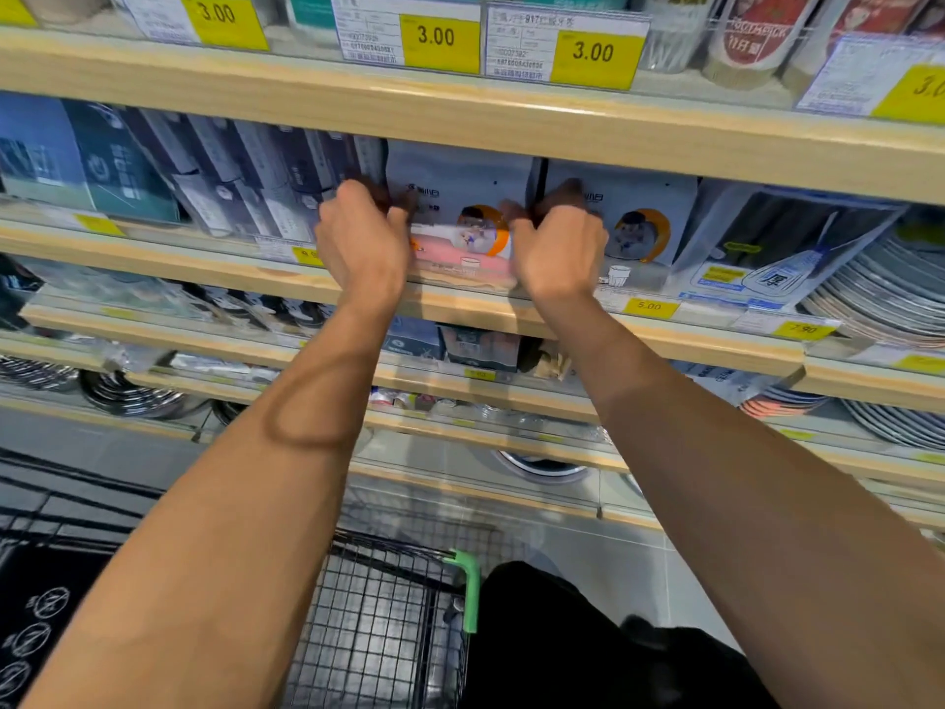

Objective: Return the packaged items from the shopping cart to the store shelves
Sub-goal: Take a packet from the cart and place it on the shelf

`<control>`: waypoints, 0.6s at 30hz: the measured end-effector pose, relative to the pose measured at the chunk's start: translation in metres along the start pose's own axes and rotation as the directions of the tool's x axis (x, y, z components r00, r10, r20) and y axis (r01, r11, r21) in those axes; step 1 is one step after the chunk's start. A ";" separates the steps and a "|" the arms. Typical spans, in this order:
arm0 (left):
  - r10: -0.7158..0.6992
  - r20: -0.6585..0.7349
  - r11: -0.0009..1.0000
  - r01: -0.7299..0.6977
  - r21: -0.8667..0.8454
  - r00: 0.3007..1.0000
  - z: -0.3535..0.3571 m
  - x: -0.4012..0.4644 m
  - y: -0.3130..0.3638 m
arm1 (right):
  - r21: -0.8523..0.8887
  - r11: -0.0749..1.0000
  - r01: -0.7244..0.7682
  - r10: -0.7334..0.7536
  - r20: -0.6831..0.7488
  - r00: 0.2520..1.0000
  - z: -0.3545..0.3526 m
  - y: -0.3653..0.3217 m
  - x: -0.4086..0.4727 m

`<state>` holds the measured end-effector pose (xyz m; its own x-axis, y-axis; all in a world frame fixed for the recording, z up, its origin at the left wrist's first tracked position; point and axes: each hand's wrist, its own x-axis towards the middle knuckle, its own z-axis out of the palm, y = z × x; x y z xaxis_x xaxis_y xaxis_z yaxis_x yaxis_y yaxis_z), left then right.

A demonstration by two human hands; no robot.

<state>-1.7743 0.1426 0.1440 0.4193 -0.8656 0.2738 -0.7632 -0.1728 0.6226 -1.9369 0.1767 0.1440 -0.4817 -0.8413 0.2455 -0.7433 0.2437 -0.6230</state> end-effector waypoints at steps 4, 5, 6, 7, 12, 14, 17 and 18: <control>0.058 0.010 0.998 -0.058 0.019 0.998 0.001 0.000 -0.009 | -0.039 0.999 0.026 -0.025 0.004 1.000 0.001 0.000 -0.001; 0.083 -0.004 0.996 -0.083 -0.022 0.997 0.001 -0.003 -0.012 | -0.020 1.000 0.022 -0.021 0.015 1.000 0.000 0.001 -0.004; 0.104 -0.015 0.992 -0.105 -0.071 0.994 0.001 -0.006 -0.014 | 0.010 1.000 0.020 -0.020 0.020 1.000 -0.001 0.002 -0.008; 0.123 -0.023 0.984 -0.125 -0.123 0.992 0.002 -0.010 -0.018 | 0.046 0.999 0.023 -0.024 0.019 1.000 -0.002 0.004 -0.014; 0.130 -0.048 0.943 -0.138 -0.303 0.990 0.003 -0.023 -0.028 | 0.228 0.958 0.172 -0.152 -0.101 0.983 0.000 0.010 -0.039; 0.127 -0.052 0.941 -0.137 -0.310 0.991 -0.001 -0.027 -0.029 | 0.287 0.938 0.196 -0.157 -0.153 0.976 0.000 0.009 -0.046; 0.121 -0.030 0.946 -0.124 -0.300 0.992 -0.010 -0.037 -0.032 | 0.323 0.928 0.185 -0.139 -0.160 0.977 -0.003 0.001 -0.060; 0.111 -0.018 0.946 -0.112 -0.303 0.994 -0.014 -0.041 -0.034 | 0.319 0.923 0.215 -0.170 -0.163 0.972 -0.004 -0.002 -0.066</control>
<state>-1.7589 0.1906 0.1215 0.3406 -0.8706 0.3549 -0.6200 0.0757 0.7809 -1.9054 0.2341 0.1316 -0.4174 -0.7806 0.4652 -0.6412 -0.1098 -0.7595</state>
